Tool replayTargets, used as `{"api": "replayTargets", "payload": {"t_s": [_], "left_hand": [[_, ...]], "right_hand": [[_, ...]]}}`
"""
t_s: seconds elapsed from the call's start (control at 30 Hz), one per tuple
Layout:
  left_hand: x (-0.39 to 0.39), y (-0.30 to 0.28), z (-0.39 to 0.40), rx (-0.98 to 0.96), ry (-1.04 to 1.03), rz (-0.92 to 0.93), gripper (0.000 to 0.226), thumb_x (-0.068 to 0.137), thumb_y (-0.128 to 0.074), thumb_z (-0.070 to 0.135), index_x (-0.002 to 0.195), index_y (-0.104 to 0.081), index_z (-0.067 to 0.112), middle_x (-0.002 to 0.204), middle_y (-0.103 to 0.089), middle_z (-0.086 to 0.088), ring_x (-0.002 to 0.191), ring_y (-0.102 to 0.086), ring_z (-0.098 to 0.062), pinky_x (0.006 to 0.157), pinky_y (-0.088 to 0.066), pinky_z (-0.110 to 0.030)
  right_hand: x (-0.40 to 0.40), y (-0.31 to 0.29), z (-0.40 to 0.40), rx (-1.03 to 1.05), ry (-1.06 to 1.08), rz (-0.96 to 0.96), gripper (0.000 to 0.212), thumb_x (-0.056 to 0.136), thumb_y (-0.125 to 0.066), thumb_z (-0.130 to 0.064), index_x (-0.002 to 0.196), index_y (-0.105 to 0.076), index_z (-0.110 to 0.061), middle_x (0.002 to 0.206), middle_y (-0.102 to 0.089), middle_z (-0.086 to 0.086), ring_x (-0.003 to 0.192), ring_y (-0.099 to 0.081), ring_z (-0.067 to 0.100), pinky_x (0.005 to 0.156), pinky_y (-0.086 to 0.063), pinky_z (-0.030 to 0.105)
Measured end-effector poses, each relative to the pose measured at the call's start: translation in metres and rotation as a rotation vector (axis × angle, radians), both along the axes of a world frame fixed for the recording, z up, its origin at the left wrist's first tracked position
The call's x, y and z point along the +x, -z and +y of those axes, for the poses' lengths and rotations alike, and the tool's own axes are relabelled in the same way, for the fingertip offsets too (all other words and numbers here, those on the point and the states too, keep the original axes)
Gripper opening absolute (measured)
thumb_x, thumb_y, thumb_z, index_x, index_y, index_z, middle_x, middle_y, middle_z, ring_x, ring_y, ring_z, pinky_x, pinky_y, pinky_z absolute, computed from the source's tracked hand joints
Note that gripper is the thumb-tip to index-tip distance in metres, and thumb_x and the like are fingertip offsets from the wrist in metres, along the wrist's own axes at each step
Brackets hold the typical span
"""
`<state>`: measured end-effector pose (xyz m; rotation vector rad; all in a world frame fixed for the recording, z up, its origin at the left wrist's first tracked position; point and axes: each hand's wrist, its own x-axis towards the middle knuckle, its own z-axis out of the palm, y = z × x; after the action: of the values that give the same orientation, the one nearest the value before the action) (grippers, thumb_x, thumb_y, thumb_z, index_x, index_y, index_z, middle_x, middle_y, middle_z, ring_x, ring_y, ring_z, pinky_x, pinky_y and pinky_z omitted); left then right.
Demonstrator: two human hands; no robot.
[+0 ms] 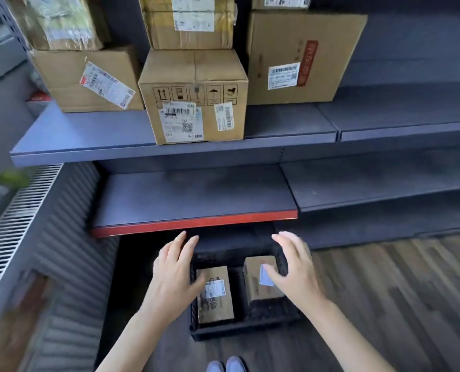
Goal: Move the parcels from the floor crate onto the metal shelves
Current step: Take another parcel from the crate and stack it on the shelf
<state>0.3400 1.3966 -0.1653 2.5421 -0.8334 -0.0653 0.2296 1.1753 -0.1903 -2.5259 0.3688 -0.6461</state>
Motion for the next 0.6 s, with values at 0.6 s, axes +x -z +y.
{"api": "replayTargets", "payload": {"t_s": [0.6], "left_hand": [[-0.016, 0.056, -0.021, 0.28, 0.097, 0.042, 0.065, 0.06, -0.082, 0.013, 0.118, -0.059, -0.003, 0.122, -0.059, -0.025, 0.109, -0.056, -0.046, 0.085, -0.046, -0.057]], "right_hand": [[-0.023, 0.063, -0.019, -0.174, -0.066, 0.407, 0.057, 0.058, -0.082, -0.006, 0.112, -0.063, 0.001, 0.119, -0.057, 0.026, 0.113, -0.053, 0.046, 0.096, -0.04, 0.06]]}}
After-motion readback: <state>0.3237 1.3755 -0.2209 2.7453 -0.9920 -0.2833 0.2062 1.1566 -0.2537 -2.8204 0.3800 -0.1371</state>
